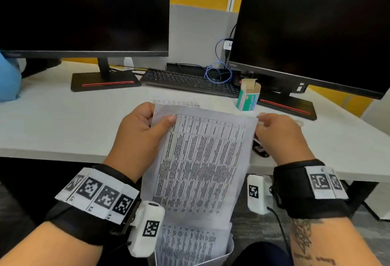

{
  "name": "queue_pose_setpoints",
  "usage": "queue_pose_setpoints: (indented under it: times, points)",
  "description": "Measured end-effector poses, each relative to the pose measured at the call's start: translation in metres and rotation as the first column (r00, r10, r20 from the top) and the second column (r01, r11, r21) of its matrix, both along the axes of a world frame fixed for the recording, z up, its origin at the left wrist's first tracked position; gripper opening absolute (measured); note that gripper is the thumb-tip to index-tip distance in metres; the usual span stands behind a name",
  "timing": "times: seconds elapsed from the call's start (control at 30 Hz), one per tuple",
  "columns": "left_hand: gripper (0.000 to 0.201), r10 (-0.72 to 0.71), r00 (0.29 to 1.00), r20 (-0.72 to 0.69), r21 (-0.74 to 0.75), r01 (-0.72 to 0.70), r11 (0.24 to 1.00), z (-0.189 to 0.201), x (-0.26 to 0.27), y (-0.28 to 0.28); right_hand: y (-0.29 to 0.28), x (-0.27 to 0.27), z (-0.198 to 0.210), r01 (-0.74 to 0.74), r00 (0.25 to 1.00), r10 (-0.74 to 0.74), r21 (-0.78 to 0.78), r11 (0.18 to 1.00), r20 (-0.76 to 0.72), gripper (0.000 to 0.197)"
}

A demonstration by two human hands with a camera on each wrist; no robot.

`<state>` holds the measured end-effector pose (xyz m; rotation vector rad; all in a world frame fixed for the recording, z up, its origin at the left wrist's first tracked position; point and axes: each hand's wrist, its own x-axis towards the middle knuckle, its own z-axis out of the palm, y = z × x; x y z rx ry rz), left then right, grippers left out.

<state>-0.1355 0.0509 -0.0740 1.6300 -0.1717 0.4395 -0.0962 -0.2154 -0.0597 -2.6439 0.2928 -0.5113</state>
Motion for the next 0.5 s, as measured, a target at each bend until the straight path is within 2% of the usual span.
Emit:
queue_pose_setpoints:
  times: [0.1, 0.3, 0.37, 0.43, 0.5]
  points:
    - [0.01, -0.009, 1.0, -0.012, 0.032, 0.01, 0.999, -0.002, -0.001, 0.003, 0.002, 0.012, -0.014, -0.006, 0.98, -0.008, -0.071, 0.997, -0.197, 0.024]
    - [0.014, -0.021, 0.999, -0.024, 0.037, 0.022, 0.999, -0.002, -0.004, 0.002, 0.005, 0.015, -0.018, 0.127, 0.97, -0.126, -0.008, 0.992, -0.21, 0.026]
    - [0.011, -0.013, 0.999, -0.031, 0.034, 0.014, 0.999, -0.003, -0.003, 0.004, 0.002, 0.012, -0.016, 0.138, 0.983, -0.126, 0.084, 0.987, -0.137, 0.023]
    - [0.008, 0.008, 1.0, -0.025, 0.036, -0.007, 0.999, -0.003, -0.004, 0.005, -0.002, 0.006, -0.011, 0.12, 0.992, -0.127, 0.236, 0.964, 0.015, 0.024]
    - [0.011, 0.041, 0.999, -0.007, 0.085, -0.041, 0.996, -0.002, -0.004, 0.004, -0.001, -0.003, 0.0, 0.005, 0.971, -0.109, 0.436, 0.9, 0.214, 0.026]
